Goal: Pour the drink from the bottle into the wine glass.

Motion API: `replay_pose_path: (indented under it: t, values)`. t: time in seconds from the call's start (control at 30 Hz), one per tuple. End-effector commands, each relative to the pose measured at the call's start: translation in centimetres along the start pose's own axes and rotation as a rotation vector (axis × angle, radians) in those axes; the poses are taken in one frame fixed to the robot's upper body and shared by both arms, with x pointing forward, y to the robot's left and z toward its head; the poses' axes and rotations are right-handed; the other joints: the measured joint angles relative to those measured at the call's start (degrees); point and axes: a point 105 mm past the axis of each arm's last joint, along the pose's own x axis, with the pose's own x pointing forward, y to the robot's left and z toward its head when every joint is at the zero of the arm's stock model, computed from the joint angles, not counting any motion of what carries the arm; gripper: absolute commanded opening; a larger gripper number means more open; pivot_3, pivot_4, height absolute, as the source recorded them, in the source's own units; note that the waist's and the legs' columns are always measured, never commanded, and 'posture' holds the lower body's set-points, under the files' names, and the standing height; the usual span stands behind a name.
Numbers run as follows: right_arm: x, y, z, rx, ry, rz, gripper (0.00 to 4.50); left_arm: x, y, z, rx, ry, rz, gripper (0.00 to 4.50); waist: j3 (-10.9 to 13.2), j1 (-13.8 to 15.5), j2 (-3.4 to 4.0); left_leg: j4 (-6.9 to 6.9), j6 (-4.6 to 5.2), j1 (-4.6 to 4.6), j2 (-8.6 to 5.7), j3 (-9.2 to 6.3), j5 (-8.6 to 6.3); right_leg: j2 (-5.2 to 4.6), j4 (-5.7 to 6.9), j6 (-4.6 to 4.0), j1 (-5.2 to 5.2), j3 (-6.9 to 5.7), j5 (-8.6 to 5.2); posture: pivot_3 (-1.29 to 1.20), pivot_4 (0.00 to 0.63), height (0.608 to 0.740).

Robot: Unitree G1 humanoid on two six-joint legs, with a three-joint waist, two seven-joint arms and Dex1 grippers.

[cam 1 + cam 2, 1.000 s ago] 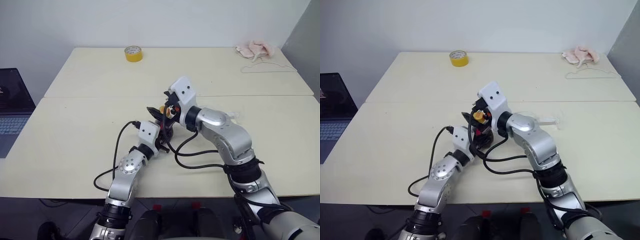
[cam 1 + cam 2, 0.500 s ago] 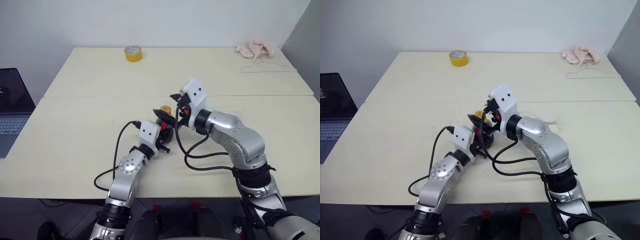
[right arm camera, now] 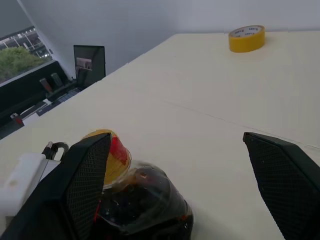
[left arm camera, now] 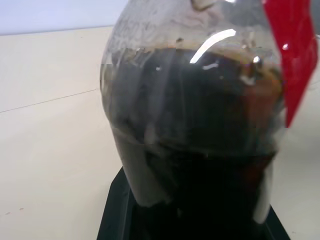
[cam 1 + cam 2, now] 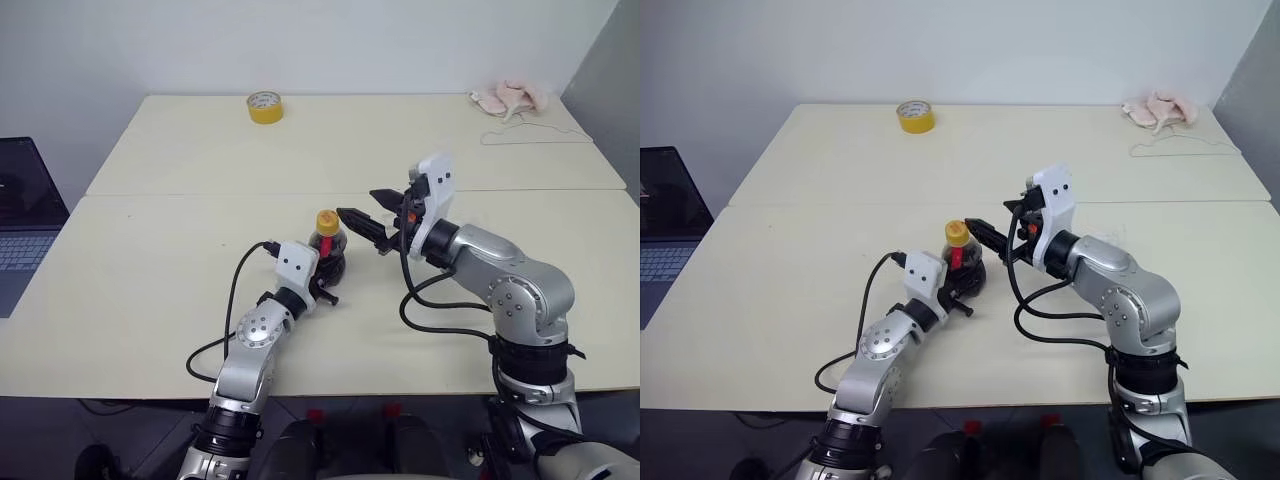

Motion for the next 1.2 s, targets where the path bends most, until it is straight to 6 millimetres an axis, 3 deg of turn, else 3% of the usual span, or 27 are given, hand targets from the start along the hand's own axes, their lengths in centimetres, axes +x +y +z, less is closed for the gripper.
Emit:
replay_pose_path:
  t: [0.03, 0.23, 0.5, 0.7, 0.93, 1.2]
  values:
    - [0.5, 3.0, 2.6, -0.082, -0.091, 0.106, 4.5, 0.1, 0.3, 1.5, 0.016, -0.06, 0.008, 0.79, 0.0, 0.0, 0.0, 0.0, 0.0, 0.0, 0.01, 0.0, 0.0, 0.0, 0.0, 0.0, 0.0, 0.0, 0.0, 0.0, 0.15, 0.74]
    - [2.3, 4.3, 2.4, -0.094, -0.082, 0.121, 4.5, 0.2, 0.3, 1.5, 0.016, -0.061, 0.01, 0.79, 0.0, -0.1, 0.0, 0.0, 0.0, 0.0, 0.01, -0.02, 0.0, 0.01, 0.0, 0.0, -0.04, -0.02, 0.0, 0.0, 0.15, 0.74]
    - [4.2, 2.7, 0.8, -0.069, -0.035, 0.017, 4.5, 0.2, 0.4, 1.5, 0.015, -0.066, 0.019, 0.79, 0.0, -0.1, 0.0, 0.03, 0.0, 0.01, -0.02, -0.03, 0.0, -0.01, -0.01, 0.0, -0.07, -0.03, 0.0, 0.0, 0.15, 0.74]
    - [4.9, 2.2, 0.8, -0.076, -0.043, -0.009, 4.5, 0.3, 0.3, 1.6, 0.015, -0.073, 0.021, 0.79, 0.0, -0.1, 0.0, 0.02, 0.0, 0.01, 0.0, -0.03, 0.0, 0.0, 0.01, 0.0, -0.07, -0.03, 0.0, 0.0, 0.15, 0.74]
    - [4.3, 0.7, 0.9, -0.078, -0.05, -0.065, 4.5, 0.3, 0.4, 1.6, 0.016, -0.075, 0.024, 0.79, 0.0, -0.1, 0.0, 0.03, 0.0, 0.01, -0.01, -0.03, 0.0, 0.0, 0.01, 0.0, -0.08, -0.03, 0.0, 0.0, 0.15, 0.74]
    - [2.3, -0.7, 0.5, -0.09, -0.035, -0.099, 4.5, 0.2, 0.3, 1.6, 0.018, -0.074, 0.021, 0.79, 0.0, -0.1, 0.0, 0.03, 0.0, 0.01, -0.02, -0.04, 0.0, 0.0, 0.0, 0.0, -0.07, -0.03, 0.0, 0.0, 0.15, 0.74]
